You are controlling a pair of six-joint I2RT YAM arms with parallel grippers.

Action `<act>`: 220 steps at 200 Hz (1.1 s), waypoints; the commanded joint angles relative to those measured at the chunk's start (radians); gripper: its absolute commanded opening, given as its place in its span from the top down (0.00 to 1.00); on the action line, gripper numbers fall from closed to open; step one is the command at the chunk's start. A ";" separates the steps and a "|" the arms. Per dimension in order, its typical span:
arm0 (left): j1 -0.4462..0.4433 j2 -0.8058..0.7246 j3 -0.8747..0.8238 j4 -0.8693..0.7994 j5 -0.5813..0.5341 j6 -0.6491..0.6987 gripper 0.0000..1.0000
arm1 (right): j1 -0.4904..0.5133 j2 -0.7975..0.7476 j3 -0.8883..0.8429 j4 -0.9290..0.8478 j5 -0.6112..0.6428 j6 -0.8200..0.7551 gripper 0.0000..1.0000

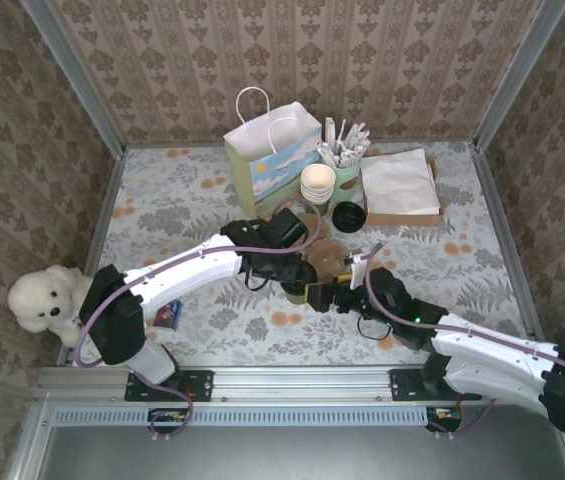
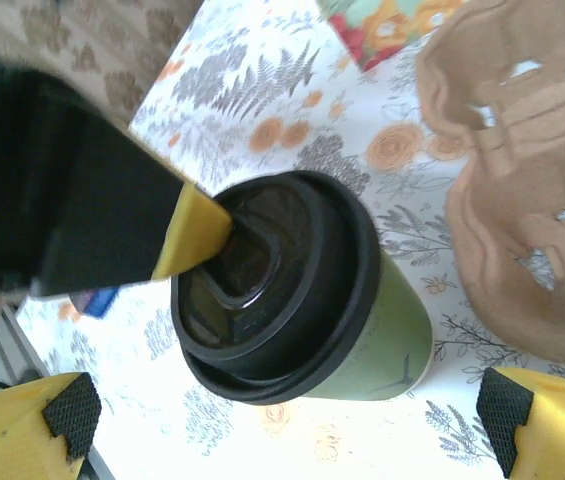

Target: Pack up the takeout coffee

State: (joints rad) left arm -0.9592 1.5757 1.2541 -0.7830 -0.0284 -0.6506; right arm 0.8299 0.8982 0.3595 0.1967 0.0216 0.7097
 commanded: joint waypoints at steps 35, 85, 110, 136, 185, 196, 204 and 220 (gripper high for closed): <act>-0.009 0.064 -0.010 -0.088 0.002 0.026 0.97 | -0.047 -0.019 0.078 -0.238 0.070 0.345 0.09; -0.009 0.062 0.011 -0.093 0.008 0.036 0.87 | -0.047 0.103 0.201 -0.273 -0.039 0.360 0.12; -0.009 0.059 0.022 -0.099 0.003 0.036 0.86 | -0.047 0.181 0.253 -0.296 -0.070 0.347 0.13; -0.007 0.052 0.040 -0.108 0.008 0.042 0.86 | -0.048 0.249 0.283 -0.295 -0.100 0.358 0.18; 0.002 0.021 0.043 -0.102 0.020 0.044 0.83 | -0.049 0.306 0.299 -0.307 -0.099 0.389 0.22; 0.005 0.012 0.040 -0.095 0.027 0.042 0.82 | -0.048 0.309 0.299 -0.310 -0.094 0.391 0.22; 0.008 0.006 0.038 -0.087 0.032 0.041 0.82 | -0.048 0.311 0.301 -0.317 -0.091 0.391 0.22; 0.013 -0.007 0.031 -0.074 0.045 0.039 0.81 | -0.048 0.316 0.306 -0.334 -0.088 0.388 0.23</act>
State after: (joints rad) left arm -0.9543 1.5955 1.2922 -0.8303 -0.0193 -0.6247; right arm 0.7849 1.2018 0.6353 -0.0887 -0.0639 1.0813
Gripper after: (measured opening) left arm 0.189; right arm 0.776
